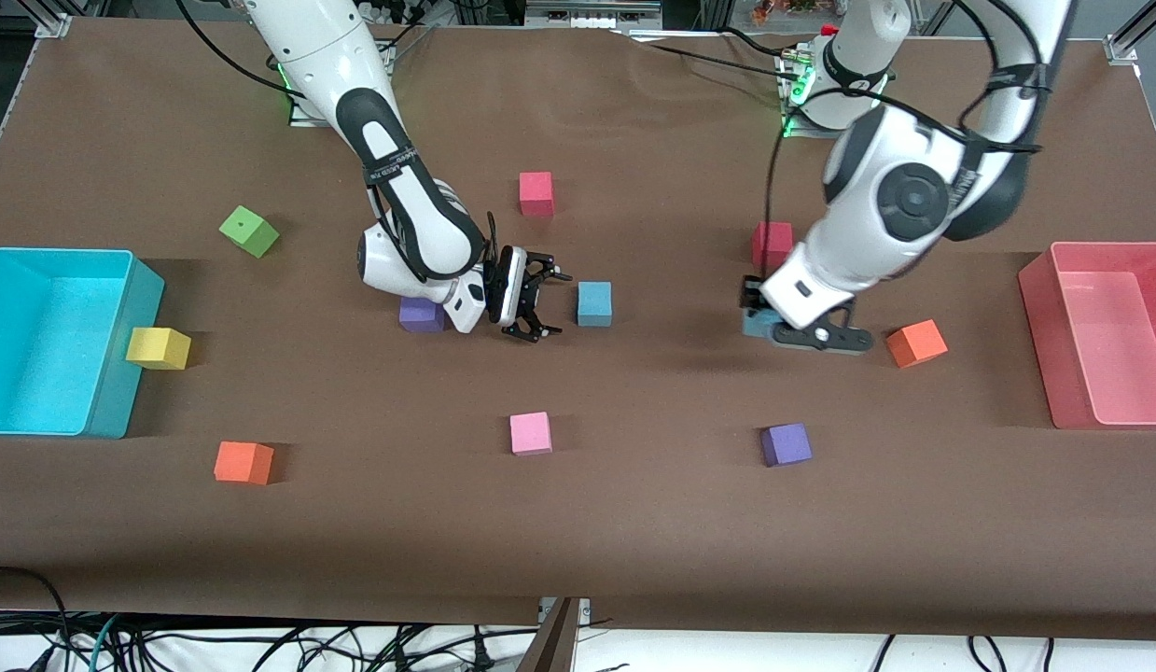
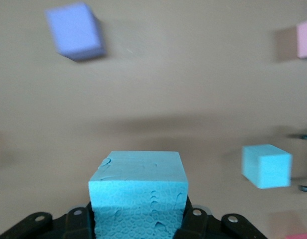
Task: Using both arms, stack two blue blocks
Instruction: 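Carry the second cyan cube with the left gripper above the placed cube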
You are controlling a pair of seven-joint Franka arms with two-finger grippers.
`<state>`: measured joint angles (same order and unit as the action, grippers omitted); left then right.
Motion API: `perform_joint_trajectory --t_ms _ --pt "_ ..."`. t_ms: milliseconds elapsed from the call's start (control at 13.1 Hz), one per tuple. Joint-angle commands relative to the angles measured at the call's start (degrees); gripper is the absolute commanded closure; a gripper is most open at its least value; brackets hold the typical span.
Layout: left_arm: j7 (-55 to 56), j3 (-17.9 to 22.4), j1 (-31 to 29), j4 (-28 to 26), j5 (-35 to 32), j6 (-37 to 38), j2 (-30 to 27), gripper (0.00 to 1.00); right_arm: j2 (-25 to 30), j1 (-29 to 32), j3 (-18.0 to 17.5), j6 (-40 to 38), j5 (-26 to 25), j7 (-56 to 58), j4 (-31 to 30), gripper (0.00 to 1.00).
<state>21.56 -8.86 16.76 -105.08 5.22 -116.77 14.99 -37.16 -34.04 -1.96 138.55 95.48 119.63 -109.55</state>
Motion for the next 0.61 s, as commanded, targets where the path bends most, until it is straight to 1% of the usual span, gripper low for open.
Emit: perform_joint_trajectory --t_ms 0,76,229,458,535 --pt "9.7 0.3 6.9 3.5 0.8 -1.0 4.9 0.85 0.4 0.6 -0.3 -0.7 1.3 1.2 -0.6 0.0" --pt "11.5 0.3 9.0 4.6 0.8 -2.3 6.6 0.84 0.4 0.6 -0.3 -0.7 1.3 1.2 -0.5 0.0" --pt "16.1 0.3 13.1 4.9 1.1 -6.3 9.0 0.84 0.4 0.7 -0.3 -0.7 1.3 1.2 -0.4 0.0" --pt "22.6 0.3 16.5 9.3 1.1 -8.9 14.2 0.83 0.4 0.8 -0.4 -0.7 1.5 1.0 -0.2 0.0" --pt "24.2 0.3 17.3 10.0 1.0 -9.4 15.4 0.83 0.4 0.8 -0.4 -0.7 1.6 1.0 -0.2 0.0"
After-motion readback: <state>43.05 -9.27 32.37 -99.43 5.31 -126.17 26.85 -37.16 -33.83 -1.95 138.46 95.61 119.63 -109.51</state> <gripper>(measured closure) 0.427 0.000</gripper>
